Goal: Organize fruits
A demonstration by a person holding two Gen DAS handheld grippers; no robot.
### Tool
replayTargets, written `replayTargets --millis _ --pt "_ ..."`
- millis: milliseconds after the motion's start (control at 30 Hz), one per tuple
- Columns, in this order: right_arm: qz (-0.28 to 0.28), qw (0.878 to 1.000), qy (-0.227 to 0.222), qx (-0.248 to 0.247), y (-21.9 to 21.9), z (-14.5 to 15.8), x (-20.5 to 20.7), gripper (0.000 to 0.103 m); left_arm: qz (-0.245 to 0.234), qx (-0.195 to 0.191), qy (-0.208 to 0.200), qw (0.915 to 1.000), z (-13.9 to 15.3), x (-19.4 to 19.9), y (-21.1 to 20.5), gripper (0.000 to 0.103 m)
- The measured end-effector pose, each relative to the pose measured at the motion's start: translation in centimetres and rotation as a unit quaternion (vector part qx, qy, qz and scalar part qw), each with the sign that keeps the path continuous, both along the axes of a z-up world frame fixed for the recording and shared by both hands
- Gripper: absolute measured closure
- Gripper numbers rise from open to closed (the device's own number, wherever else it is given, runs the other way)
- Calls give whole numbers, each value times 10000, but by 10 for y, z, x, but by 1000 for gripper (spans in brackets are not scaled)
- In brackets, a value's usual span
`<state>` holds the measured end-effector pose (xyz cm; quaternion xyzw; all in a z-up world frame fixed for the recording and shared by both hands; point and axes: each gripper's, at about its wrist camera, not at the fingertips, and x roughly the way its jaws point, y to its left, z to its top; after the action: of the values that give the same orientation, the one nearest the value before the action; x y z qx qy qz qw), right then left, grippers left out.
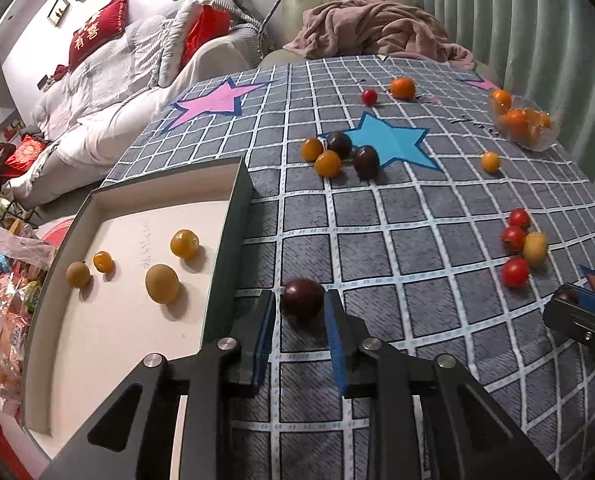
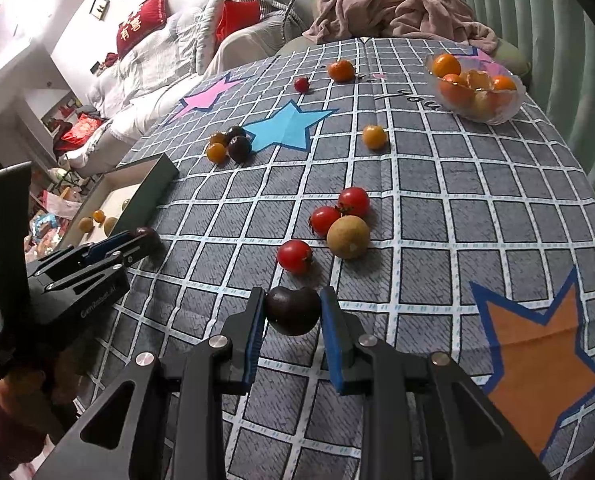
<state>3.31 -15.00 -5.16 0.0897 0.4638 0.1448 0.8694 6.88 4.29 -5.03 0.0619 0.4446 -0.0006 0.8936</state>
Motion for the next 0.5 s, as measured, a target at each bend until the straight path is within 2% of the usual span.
replayTargets --millis 167,300,333,400,433,500 --pt "-27 10000 -1 -11 -2 5 -4 73 -75 -128 -103 9998 11 -6 1 76" --pt "-42 9999 51 -77 -1 2 -6 73 -171 -33 -3 9998 4 -6 0 74" --pt "-47 9999 63 -73 -1 1 -6 73 -190 -35 64 9998 1 -5 0 71" --pt "-52 9999 73 -65 -1 1 -7 73 -131 -43 91 9999 -3 -4 2 23" --pt "-52 9999 68 -62 -1 1 -7 73 -108 -20 -79 9999 -1 -8 2 21" --pt "-46 10000 66 -51 -1 0 -7 73 -241 46 -131 9996 0 -11 -1 21"
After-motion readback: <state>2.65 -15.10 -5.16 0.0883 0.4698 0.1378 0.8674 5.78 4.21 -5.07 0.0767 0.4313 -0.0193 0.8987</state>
